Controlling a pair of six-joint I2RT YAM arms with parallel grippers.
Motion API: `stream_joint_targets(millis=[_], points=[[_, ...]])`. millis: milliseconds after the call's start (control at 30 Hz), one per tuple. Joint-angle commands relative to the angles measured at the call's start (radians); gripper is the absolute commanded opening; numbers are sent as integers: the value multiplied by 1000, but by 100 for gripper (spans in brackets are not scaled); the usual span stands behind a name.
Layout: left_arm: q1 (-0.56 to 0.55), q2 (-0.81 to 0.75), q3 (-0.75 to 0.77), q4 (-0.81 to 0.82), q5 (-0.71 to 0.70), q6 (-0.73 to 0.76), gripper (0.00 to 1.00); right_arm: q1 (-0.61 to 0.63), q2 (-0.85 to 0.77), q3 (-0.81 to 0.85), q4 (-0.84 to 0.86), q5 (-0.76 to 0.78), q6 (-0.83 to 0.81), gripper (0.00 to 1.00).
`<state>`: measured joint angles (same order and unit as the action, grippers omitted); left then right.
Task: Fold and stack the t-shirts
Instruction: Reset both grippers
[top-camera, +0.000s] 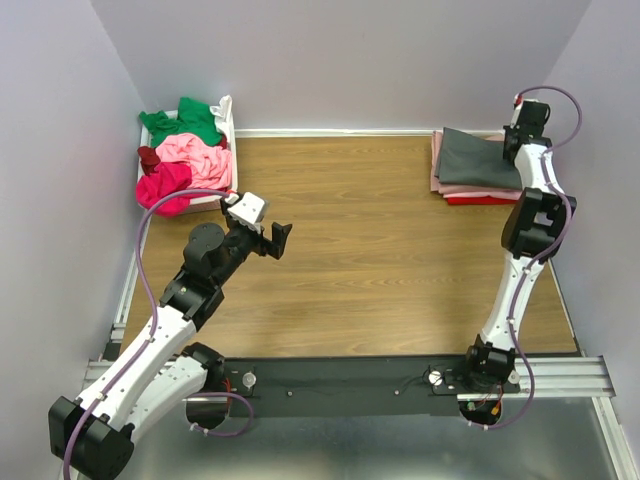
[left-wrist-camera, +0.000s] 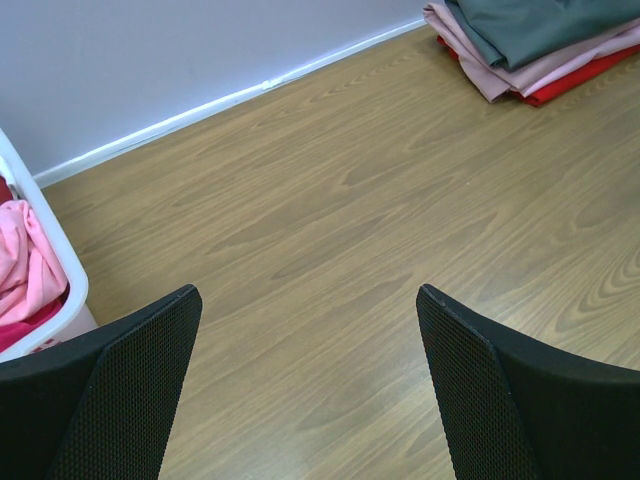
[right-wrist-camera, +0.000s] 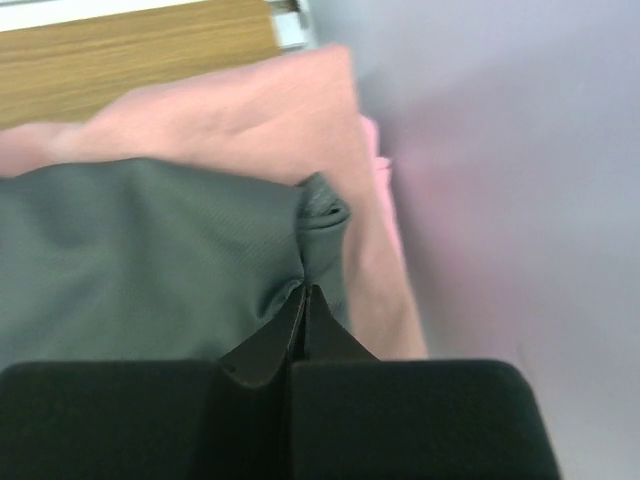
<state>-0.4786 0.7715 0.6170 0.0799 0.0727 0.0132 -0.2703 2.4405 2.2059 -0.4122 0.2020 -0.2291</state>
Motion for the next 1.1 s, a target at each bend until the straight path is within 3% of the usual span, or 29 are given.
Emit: stream_joint_targets(millis=[0,467,600,633,733,800,900,1067], points=[[6,-12,13,11,1,-7,96,16,-142,-90,12,-99,46,5],[5,-54,7,9,-25,-4,95,33,-523,-530,82,-196,77,8],[5,-78,4,12,-37,-2,95,40,-662,-704,76,-429,13,10],[6,-84,1,12,-42,-2,96,42,-740,-733,63,-544,-12,15],[5,-89,3,14,-56,-9,96,42,-854,-843,32,-691,-46,29],[6,-86,10,-6,-68,-9,96,43,-963,-914,20,-729,-52,37],[35,-90,27,-23,-131,-70,98,43,-1098,-1009,16,-751,-49,63],[177,-107,53,-49,-78,-140,99,42,-1253,-1110,16,-734,-29,82]])
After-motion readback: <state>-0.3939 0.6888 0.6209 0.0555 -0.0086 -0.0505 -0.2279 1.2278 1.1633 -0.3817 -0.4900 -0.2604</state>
